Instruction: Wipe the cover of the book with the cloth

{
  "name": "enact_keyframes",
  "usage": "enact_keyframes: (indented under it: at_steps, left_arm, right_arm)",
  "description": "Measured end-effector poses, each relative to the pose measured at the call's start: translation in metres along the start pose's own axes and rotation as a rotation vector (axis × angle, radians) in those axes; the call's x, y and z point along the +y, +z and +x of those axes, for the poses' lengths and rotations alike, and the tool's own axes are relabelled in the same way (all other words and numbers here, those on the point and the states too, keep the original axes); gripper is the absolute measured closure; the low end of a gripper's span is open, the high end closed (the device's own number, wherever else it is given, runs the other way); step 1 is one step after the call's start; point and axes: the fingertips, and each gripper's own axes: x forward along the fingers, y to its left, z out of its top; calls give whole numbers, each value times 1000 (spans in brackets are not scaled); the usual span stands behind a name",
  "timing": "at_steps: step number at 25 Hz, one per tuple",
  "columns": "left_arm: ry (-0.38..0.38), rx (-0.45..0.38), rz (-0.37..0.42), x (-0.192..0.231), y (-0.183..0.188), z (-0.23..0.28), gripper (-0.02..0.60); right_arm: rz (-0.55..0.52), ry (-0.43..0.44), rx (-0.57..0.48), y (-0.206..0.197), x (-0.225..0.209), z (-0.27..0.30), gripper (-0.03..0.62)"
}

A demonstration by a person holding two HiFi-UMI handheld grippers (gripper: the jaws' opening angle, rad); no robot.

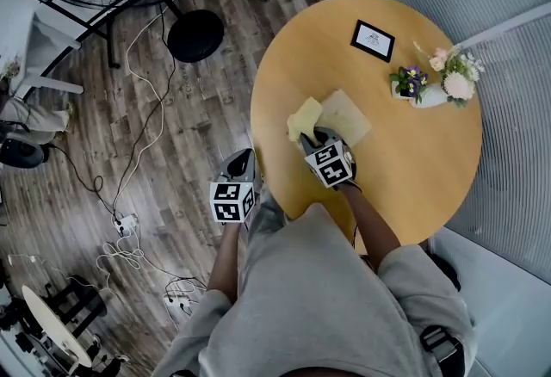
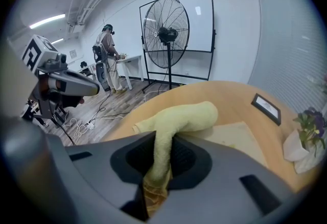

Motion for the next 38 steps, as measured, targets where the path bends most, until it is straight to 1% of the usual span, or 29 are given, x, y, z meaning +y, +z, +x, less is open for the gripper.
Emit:
enact_keyframes:
  at_steps: [3,11,30,38]
  left_arm:
    - [-3,2,0,0,0,0,571]
    - [-6,5,2,1,1,-1,571]
    - [-9,13,10,0,0,3,571]
    - [-14,20,12,-1,0,4,571]
  right_arm:
    - [13,0,15,-3,-4,0,528]
    - [39,-9,8,2,-11,-3,528]
    - [85,-75,17,-8,-62,-10,528]
    - [85,-105,26,-8,-87,-13,528]
